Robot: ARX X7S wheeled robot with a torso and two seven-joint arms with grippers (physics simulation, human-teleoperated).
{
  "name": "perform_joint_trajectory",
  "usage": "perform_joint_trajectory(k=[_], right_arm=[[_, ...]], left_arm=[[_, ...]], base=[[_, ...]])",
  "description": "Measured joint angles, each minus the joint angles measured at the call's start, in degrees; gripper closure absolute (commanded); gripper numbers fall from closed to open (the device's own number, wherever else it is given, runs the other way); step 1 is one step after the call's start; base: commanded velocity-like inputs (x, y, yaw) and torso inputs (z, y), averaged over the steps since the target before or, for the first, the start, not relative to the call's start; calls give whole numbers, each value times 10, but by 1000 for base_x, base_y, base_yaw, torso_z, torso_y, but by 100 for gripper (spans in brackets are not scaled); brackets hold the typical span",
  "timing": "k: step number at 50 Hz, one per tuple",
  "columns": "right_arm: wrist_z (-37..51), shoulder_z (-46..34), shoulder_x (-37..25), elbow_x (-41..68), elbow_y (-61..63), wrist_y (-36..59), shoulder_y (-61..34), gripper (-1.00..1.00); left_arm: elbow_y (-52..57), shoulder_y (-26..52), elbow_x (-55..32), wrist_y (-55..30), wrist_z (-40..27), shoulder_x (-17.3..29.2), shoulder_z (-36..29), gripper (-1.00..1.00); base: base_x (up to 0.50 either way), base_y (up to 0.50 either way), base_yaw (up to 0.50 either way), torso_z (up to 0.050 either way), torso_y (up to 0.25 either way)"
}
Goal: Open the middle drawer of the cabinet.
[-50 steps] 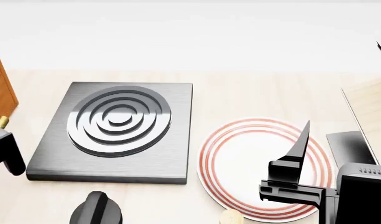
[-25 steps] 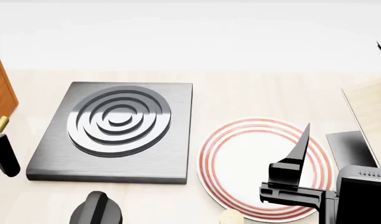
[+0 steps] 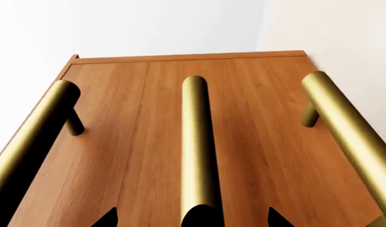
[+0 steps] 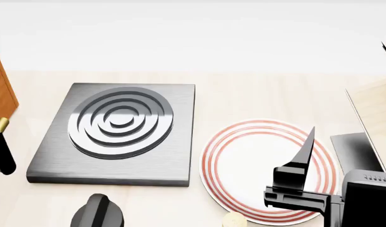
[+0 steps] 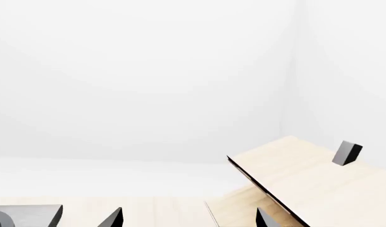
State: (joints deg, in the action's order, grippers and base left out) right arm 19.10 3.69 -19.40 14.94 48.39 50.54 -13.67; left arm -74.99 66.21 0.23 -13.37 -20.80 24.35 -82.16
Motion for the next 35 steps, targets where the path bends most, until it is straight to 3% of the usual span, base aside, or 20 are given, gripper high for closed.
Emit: perform_joint_trajectory(k=[22,23,35], right_arm=[[3,0,-3,3,-3,-8,7,-100],[3,0,-3,3,-3,-8,7,-100],[5,0,-3,5,-6,-15,12,-100]], left_arm=[[0,-2,0,-9,-1,-1,-9,-100],[0,-2,0,-9,-1,-2,-9,100],[0,-3,-1,-9,-1,-3,-14,100]], base=[[0,0,0,0,0],[0,0,0,0,0],[0,0,0,0,0]])
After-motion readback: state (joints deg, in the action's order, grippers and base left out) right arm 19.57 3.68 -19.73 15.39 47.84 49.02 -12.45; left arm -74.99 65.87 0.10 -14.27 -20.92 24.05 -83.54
